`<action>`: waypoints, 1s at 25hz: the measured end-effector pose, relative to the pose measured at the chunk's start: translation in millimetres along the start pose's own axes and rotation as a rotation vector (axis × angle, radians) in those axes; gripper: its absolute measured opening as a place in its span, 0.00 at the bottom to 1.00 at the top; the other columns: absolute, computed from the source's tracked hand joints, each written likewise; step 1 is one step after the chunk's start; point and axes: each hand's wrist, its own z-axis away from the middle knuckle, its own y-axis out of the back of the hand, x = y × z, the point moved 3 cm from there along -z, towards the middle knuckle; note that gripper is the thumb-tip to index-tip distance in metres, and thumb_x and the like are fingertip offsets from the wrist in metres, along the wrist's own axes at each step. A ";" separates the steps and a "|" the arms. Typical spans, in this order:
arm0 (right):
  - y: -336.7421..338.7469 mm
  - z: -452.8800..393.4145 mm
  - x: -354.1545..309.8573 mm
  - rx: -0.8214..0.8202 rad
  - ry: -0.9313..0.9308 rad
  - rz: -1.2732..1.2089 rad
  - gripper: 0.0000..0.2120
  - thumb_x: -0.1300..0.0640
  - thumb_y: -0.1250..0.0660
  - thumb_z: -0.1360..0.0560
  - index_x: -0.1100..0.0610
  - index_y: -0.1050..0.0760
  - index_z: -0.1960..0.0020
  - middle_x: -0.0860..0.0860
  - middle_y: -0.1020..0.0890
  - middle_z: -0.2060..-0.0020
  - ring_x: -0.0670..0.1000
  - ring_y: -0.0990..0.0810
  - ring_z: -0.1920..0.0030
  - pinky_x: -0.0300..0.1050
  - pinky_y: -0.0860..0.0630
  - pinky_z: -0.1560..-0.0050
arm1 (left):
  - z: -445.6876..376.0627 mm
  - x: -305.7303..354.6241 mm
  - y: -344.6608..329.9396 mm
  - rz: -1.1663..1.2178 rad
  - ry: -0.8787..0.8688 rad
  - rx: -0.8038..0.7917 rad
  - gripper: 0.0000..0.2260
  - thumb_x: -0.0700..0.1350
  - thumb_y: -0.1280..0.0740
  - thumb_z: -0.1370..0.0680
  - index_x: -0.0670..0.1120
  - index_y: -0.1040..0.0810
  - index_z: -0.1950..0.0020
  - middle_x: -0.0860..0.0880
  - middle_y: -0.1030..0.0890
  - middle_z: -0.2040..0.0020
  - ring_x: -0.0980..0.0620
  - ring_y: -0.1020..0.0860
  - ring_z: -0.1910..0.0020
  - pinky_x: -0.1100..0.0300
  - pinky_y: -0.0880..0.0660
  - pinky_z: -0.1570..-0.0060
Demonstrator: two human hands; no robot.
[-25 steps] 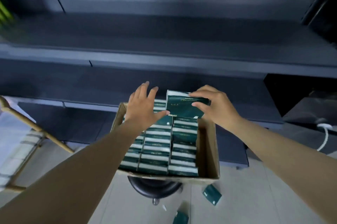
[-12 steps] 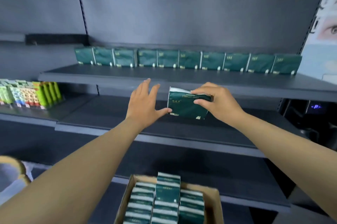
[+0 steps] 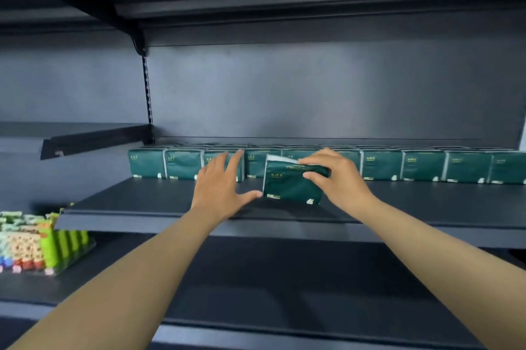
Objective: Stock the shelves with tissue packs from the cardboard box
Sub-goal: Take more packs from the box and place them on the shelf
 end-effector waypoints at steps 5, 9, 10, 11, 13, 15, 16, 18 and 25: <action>-80.2 -64.0 43.0 0.085 -0.122 0.064 0.10 0.64 0.31 0.27 0.52 0.20 0.49 0.41 0.25 0.54 0.45 0.28 0.45 0.28 0.38 0.43 | -58.1 -75.5 -62.8 -0.018 -0.063 -0.060 0.43 0.68 0.37 0.29 0.51 0.51 0.22 0.43 0.47 0.24 0.46 0.49 0.25 0.52 0.50 0.27; -124.6 -106.8 72.9 0.084 -0.103 0.179 0.10 0.66 0.36 0.24 0.56 0.22 0.46 0.47 0.26 0.50 0.46 0.33 0.43 0.24 0.42 0.43 | -104.8 -91.2 -107.7 -0.045 -0.212 -0.010 0.43 0.68 0.37 0.29 0.51 0.51 0.22 0.43 0.46 0.23 0.45 0.50 0.24 0.50 0.56 0.27; -132.7 -114.5 79.3 0.079 -0.081 0.216 0.10 0.65 0.36 0.24 0.57 0.23 0.45 0.48 0.26 0.48 0.46 0.34 0.43 0.28 0.41 0.41 | -112.1 -92.0 -117.0 -0.029 -0.241 0.012 0.43 0.68 0.36 0.30 0.51 0.49 0.22 0.42 0.44 0.24 0.45 0.49 0.24 0.49 0.57 0.27; -140.4 -121.3 86.5 0.059 -0.056 0.268 0.11 0.63 0.34 0.25 0.56 0.24 0.43 0.50 0.27 0.46 0.45 0.36 0.42 0.31 0.42 0.39 | -118.0 -93.1 -126.9 -0.009 -0.253 0.023 0.44 0.68 0.35 0.31 0.51 0.47 0.22 0.42 0.41 0.25 0.45 0.47 0.24 0.49 0.57 0.27; -150.5 -127.2 95.1 -0.025 -0.018 0.418 0.20 0.56 0.31 0.27 0.54 0.29 0.36 0.49 0.30 0.39 0.46 0.39 0.37 0.37 0.45 0.37 | -124.6 -94.6 -138.7 0.018 -0.251 0.037 0.46 0.70 0.34 0.33 0.51 0.45 0.23 0.43 0.35 0.28 0.45 0.41 0.27 0.49 0.55 0.28; -158.9 -127.8 98.6 -0.082 -0.007 0.562 0.27 0.50 0.30 0.28 0.50 0.35 0.31 0.47 0.34 0.36 0.47 0.42 0.33 0.44 0.44 0.36 | -126.7 -97.0 -143.5 0.026 -0.245 0.049 0.47 0.71 0.35 0.34 0.51 0.46 0.23 0.44 0.32 0.32 0.45 0.38 0.30 0.49 0.54 0.28; -162.2 -128.2 99.3 -0.084 0.001 0.600 0.29 0.49 0.31 0.28 0.49 0.37 0.30 0.47 0.35 0.35 0.48 0.43 0.32 0.46 0.44 0.36 | -127.1 -96.9 -144.0 0.016 -0.243 0.044 0.47 0.72 0.36 0.34 0.52 0.47 0.22 0.45 0.33 0.33 0.46 0.38 0.30 0.49 0.55 0.27; -166.3 -128.5 98.8 -0.081 0.010 0.631 0.29 0.50 0.32 0.26 0.49 0.39 0.29 0.47 0.36 0.33 0.48 0.45 0.31 0.49 0.44 0.34 | -127.0 -95.4 -144.6 -0.017 -0.234 0.023 0.47 0.72 0.38 0.33 0.53 0.52 0.22 0.47 0.37 0.31 0.47 0.41 0.29 0.50 0.57 0.27; -157.7 -123.1 91.1 -0.013 0.012 0.656 0.33 0.48 0.29 0.29 0.51 0.38 0.29 0.50 0.34 0.32 0.51 0.41 0.31 0.50 0.43 0.34 | -127.2 -97.9 -145.4 -0.010 -0.251 0.056 0.46 0.71 0.36 0.32 0.53 0.51 0.22 0.45 0.36 0.31 0.46 0.41 0.29 0.48 0.56 0.28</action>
